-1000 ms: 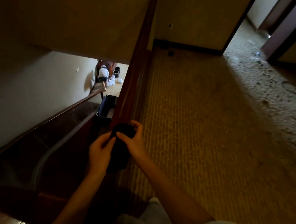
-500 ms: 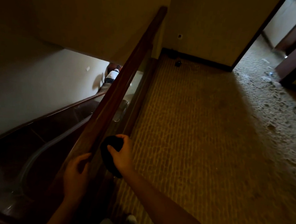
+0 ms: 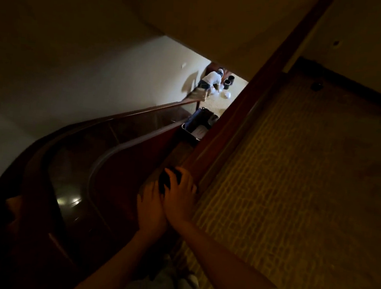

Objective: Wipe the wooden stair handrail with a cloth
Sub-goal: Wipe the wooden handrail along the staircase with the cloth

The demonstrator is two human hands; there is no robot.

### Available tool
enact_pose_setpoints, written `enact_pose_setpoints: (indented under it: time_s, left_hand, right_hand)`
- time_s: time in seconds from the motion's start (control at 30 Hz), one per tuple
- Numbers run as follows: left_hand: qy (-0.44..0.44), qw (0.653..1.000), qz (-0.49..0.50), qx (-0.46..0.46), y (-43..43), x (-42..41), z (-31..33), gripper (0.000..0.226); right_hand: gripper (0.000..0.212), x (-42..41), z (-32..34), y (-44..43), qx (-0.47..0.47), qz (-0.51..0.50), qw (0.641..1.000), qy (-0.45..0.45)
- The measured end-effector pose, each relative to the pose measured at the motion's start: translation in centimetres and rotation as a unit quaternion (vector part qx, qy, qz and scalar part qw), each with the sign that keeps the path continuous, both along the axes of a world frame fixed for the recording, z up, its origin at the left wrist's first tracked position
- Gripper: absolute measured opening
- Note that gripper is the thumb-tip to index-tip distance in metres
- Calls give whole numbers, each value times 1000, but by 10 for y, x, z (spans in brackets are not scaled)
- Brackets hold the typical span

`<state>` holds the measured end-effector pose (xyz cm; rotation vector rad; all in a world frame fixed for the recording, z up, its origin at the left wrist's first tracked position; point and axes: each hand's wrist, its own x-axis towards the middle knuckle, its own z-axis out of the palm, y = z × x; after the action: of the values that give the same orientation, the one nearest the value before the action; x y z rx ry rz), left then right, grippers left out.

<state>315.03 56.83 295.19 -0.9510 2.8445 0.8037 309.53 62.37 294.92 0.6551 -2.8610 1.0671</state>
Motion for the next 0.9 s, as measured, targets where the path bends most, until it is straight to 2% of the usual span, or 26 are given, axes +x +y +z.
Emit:
enact_pose_setpoints:
  time_s: [0.1, 0.23, 0.3, 0.37, 0.5, 0.6, 0.7, 0.77, 0.83, 0.9]
  left_hand:
    - [5, 1000, -5, 4, 6, -2, -10, 33]
    - [11, 999, 0, 35, 5, -1, -15, 42]
    - [23, 996, 42, 73, 5, -3, -10, 46]
    - [17, 997, 46, 65, 5, -4, -8, 46]
    - [26, 996, 62, 57, 7, -8, -11, 39]
    - [25, 996, 54, 65, 9, -3, -4, 39]
    - [22, 996, 41, 78, 5, -3, -5, 42]
    - [-15, 992, 71, 98, 5, -6, -4, 43]
    - [-42, 990, 87, 102, 5, -7, -3, 46]
    - [-38, 993, 71, 91, 5, -4, -4, 51]
  right_hand:
    - [41, -7, -27, 0, 21, 9, 999, 48]
    - [35, -43, -44, 6, 17, 67, 993, 98]
    - [37, -71, -41, 2, 2, 42, 995, 87]
    - [43, -106, -34, 2, 2, 0, 997, 80]
    - [39, -158, -24, 21, 24, -41, 998, 45]
    - [37, -117, -27, 21, -26, -60, 998, -2]
    - [39, -46, -37, 44, -59, 80, 995, -7]
    - [40, -44, -39, 68, -71, 125, 989, -28]
    - [42, -79, -32, 70, -103, 36, 993, -54]
    - [41, -129, -22, 49, -83, -90, 991, -59]
